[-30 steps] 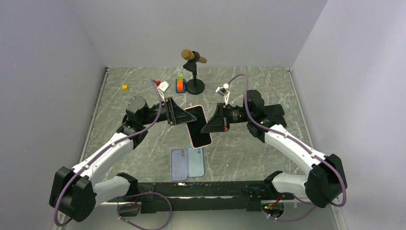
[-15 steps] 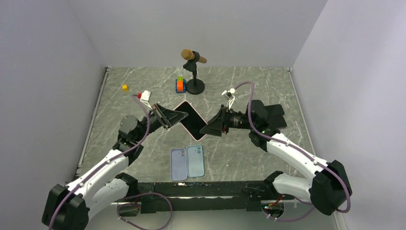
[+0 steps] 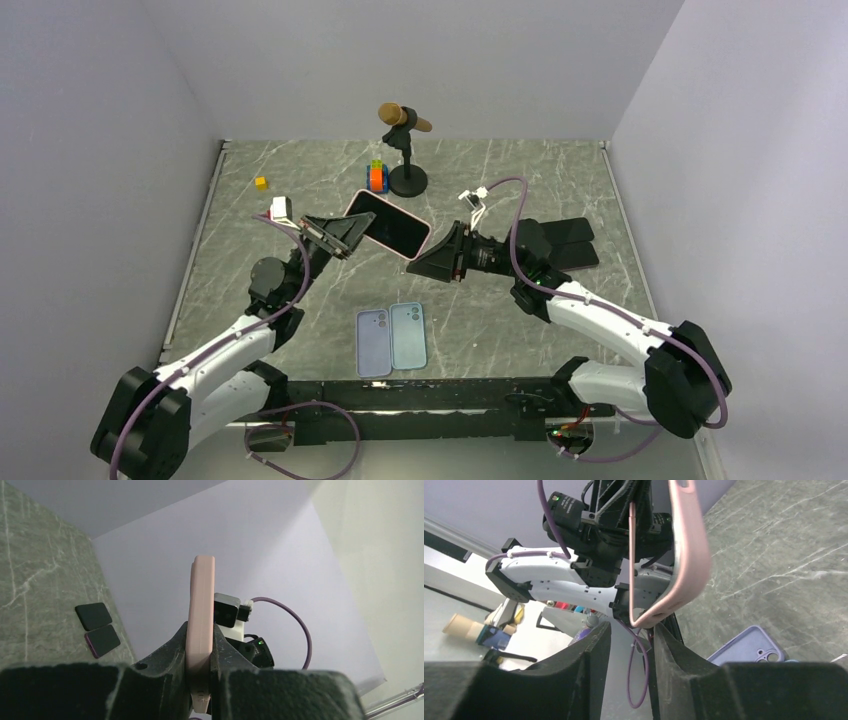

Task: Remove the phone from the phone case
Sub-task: Remove the phone case from the phone.

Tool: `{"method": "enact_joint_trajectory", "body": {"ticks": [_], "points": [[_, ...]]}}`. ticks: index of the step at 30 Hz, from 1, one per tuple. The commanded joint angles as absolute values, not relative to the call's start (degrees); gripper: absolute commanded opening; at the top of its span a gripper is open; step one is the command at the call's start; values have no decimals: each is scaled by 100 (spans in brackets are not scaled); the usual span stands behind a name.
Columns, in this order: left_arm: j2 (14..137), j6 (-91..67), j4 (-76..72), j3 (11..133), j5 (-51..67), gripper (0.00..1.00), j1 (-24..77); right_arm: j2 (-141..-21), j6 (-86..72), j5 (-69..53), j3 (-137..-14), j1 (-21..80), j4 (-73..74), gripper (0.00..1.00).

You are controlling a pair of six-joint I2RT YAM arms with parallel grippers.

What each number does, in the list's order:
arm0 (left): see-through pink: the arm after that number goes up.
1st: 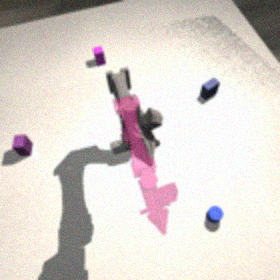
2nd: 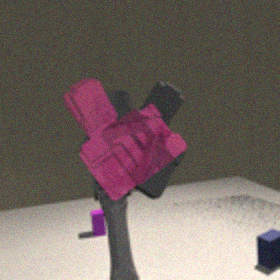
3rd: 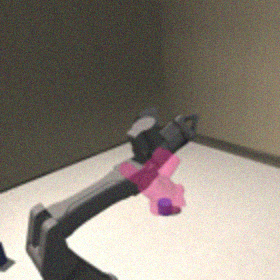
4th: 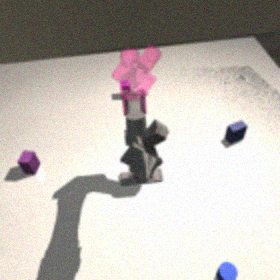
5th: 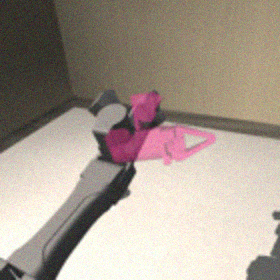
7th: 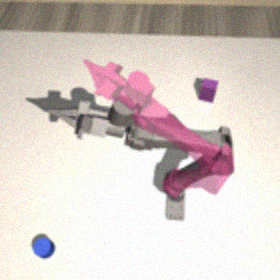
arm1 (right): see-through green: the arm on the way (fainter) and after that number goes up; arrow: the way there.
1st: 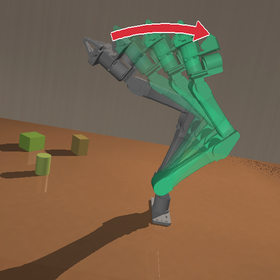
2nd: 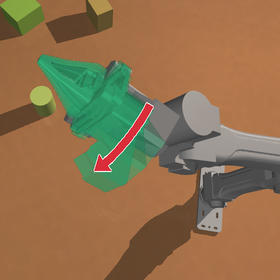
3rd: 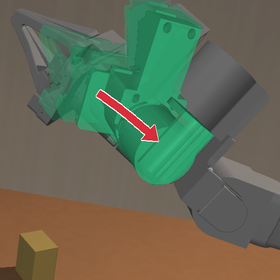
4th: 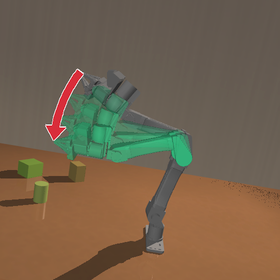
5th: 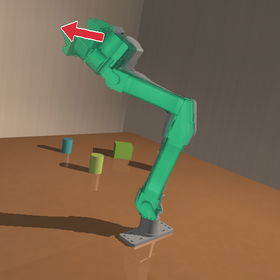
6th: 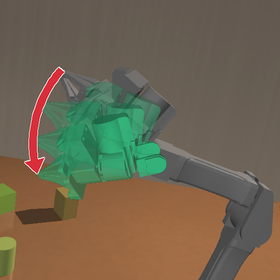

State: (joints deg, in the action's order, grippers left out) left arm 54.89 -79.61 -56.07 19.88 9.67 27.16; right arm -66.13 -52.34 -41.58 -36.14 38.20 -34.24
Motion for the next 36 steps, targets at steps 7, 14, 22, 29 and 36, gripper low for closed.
{"method": "enact_joint_trajectory", "body": {"ticks": [7, 14, 22, 29, 36], "points": [[5318, -8243, -6410, 2187, 947, 0, 2802, -6694, -5338, -3806, -3558, 3832, -4185, 40], [5424, -8429, -6555, 2188, 1015, 0, 2840, -6869, -5276, -3835, -3624, 3832, -4248, 23], [5480, -8814, -6627, 2255, 1517, 0, 2843, -7040, -5037, -3930, -3629, 3709, -4379, 21], [5430, -9243, -6533, 2383, 2012, 0, 2843, -7250, -4618, -4516, -3560, 3579, -5027, 0], [6260, -9904, -7203, 3179, 3833, 0, 2855, -7203, -3041, -4918, -3673, 3576, -4442, 0]]}}
